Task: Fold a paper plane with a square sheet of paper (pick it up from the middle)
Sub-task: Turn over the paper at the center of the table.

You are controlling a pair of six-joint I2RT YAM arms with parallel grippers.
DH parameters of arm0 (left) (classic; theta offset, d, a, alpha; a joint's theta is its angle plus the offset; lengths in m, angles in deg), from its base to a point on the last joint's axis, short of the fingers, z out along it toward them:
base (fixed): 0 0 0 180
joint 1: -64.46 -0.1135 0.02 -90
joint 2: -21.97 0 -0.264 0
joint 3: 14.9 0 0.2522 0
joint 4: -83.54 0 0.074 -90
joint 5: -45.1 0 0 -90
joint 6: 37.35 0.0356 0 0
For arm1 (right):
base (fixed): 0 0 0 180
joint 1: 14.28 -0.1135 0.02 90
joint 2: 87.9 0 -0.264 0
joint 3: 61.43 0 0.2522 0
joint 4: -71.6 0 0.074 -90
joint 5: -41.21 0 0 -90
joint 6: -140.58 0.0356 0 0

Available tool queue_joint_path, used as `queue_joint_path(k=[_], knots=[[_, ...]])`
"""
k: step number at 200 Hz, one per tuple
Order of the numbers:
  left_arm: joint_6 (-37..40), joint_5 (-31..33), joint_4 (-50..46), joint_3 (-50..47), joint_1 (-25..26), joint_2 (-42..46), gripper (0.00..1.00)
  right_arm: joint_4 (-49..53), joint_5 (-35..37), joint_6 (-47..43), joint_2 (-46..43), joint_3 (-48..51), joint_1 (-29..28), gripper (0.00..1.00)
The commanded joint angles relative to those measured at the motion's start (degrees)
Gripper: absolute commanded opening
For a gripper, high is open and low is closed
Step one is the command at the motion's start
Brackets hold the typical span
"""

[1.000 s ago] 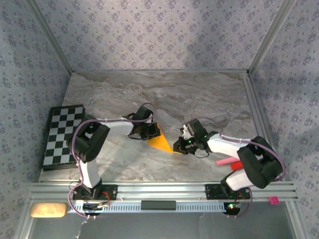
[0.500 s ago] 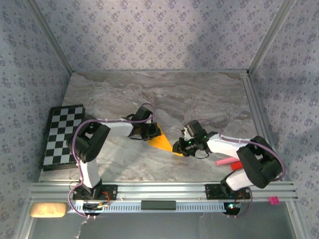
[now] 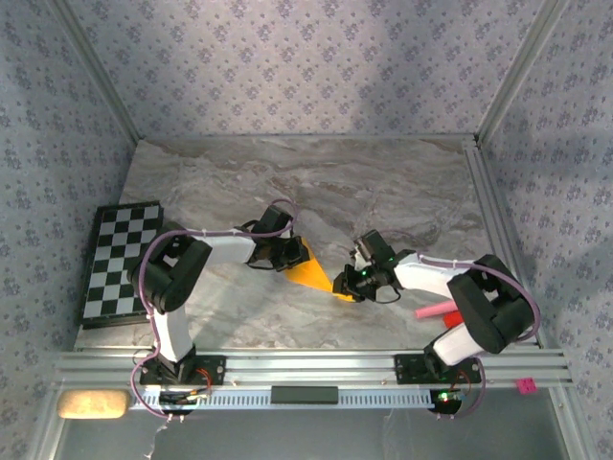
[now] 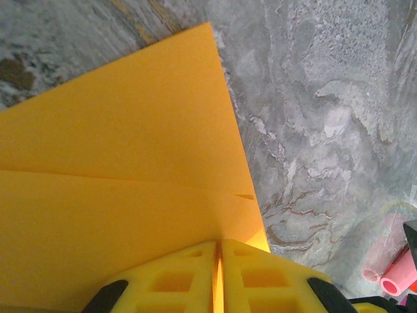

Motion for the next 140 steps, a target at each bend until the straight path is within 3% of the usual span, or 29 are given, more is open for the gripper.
queue_joint_path(k=[1,140], knots=[[-0.4,1.9,-2.8,-1.9,0.2,-0.4,0.13,-2.0,0.2,1.3,2.1,-0.8,0.2,0.24],[-0.3,1.6,-2.4,-1.9,0.2,-0.3,0.13,-11.8,-3.7,3.5,1.3,0.1,2.2,0.27]])
